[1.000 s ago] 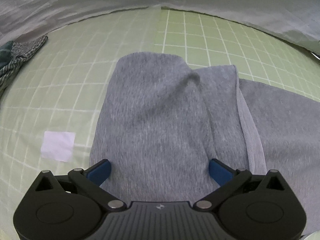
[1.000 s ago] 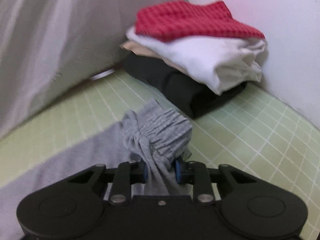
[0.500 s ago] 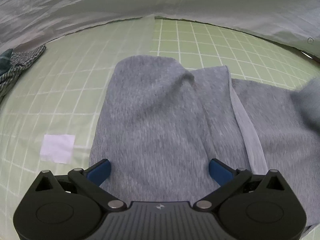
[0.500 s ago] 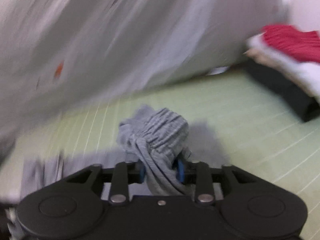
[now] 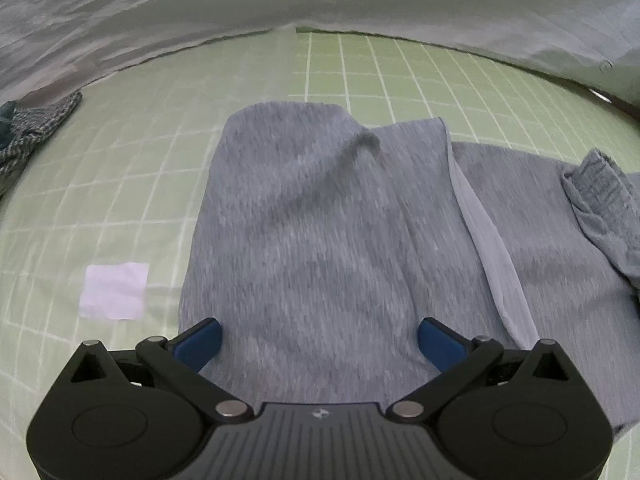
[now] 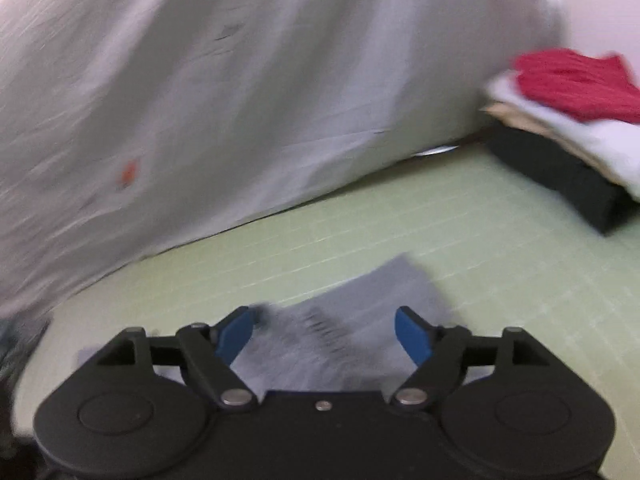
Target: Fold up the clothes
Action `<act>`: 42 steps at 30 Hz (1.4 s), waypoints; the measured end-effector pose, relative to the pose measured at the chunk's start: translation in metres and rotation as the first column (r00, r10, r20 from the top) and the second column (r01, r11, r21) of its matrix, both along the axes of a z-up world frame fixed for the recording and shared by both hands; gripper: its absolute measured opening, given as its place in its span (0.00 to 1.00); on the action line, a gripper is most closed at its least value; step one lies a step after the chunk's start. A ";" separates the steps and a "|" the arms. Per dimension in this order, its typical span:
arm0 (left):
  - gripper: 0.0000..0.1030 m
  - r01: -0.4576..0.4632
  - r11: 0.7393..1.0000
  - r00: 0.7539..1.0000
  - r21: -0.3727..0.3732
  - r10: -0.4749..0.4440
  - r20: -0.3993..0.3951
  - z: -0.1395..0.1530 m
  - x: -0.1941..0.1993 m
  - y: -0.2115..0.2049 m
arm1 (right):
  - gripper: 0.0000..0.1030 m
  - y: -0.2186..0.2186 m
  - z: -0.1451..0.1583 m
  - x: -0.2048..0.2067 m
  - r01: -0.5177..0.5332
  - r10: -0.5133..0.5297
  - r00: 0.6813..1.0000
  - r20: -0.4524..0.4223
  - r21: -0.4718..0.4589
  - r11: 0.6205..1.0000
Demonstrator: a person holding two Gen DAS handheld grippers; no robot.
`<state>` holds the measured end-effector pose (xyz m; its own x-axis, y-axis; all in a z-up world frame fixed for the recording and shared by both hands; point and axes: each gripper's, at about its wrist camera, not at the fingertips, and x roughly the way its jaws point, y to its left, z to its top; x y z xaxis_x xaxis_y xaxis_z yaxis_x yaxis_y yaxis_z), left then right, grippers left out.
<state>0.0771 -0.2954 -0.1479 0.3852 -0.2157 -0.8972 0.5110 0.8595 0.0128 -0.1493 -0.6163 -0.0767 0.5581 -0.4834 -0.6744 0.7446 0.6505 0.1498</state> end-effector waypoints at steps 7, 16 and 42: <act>1.00 -0.050 0.999 0.998 0.013 0.051 -0.024 0.002 -0.002 0.027 | 0.69 -0.013 -0.038 0.006 0.019 -0.037 0.980 -0.196 -0.093 0.995; 1.00 -0.102 0.994 0.994 0.028 0.103 -0.038 0.003 -0.008 0.047 | 0.69 0.066 -0.028 0.035 -0.301 0.288 0.947 -0.144 -0.080 0.950; 1.00 -0.177 0.981 0.984 0.082 0.176 0.018 0.013 0.046 0.058 | 0.77 0.092 -0.030 0.139 -0.351 0.343 0.929 -0.137 -0.040 0.935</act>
